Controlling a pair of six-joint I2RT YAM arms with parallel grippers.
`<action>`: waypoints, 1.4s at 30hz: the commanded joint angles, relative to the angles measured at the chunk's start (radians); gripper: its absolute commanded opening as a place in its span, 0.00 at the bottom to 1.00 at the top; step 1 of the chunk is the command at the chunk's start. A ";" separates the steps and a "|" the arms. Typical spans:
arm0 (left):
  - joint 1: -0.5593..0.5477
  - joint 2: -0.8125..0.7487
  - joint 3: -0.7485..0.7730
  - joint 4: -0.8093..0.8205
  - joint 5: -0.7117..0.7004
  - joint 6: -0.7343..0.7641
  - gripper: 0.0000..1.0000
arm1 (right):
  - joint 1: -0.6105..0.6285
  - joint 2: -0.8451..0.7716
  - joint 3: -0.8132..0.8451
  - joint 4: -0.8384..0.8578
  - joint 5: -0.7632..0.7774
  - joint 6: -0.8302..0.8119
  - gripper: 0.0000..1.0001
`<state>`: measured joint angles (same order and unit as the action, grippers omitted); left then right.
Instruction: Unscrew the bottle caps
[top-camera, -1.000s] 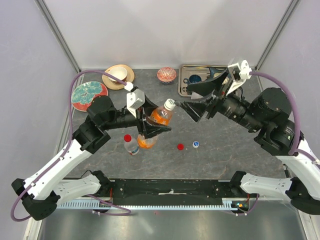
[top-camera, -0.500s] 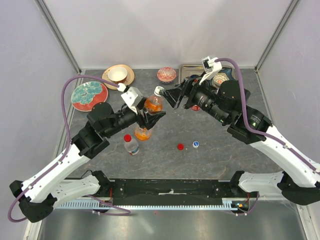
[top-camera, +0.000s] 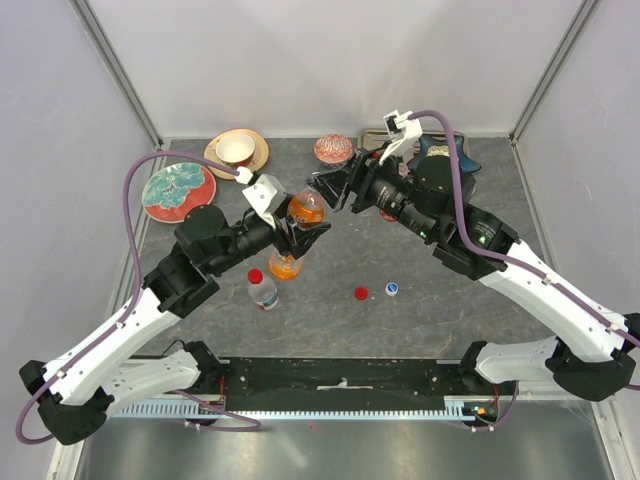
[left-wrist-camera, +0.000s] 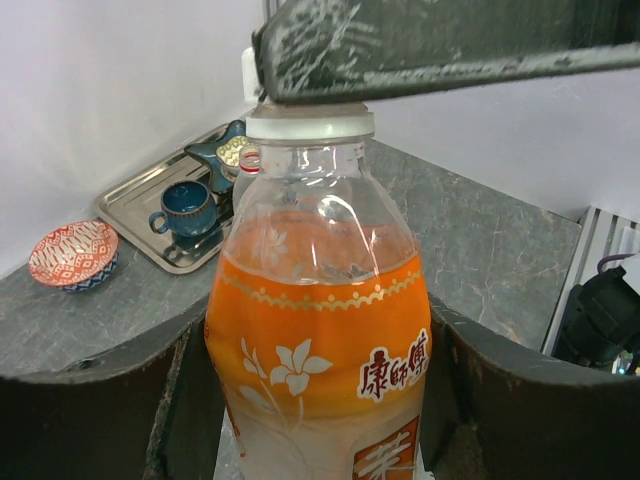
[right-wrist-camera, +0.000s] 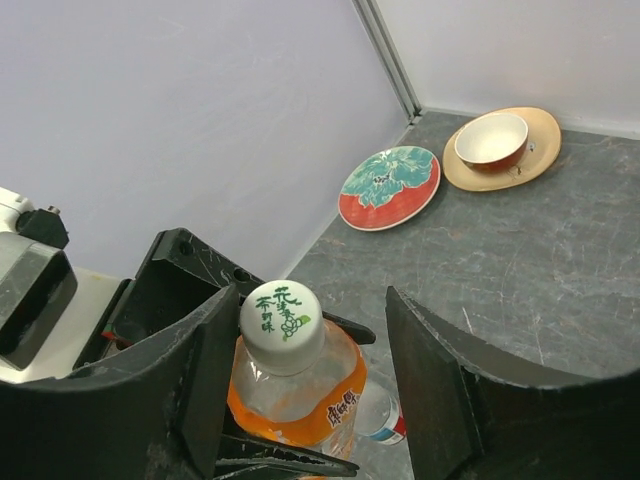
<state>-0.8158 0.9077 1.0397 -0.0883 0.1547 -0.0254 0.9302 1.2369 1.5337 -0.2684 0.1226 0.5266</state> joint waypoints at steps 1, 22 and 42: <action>-0.006 -0.001 -0.003 0.039 -0.014 0.050 0.43 | 0.004 0.003 0.014 0.032 -0.023 -0.007 0.66; -0.005 -0.021 0.019 0.058 0.135 0.035 0.43 | 0.002 -0.014 0.022 -0.041 -0.183 -0.095 0.00; 0.050 0.149 0.096 0.662 1.191 -0.714 0.41 | -0.010 -0.189 0.000 -0.077 -1.018 -0.409 0.00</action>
<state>-0.7700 1.0554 1.1233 0.3054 1.2186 -0.5365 0.9207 1.0546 1.5471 -0.3077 -0.6815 0.1467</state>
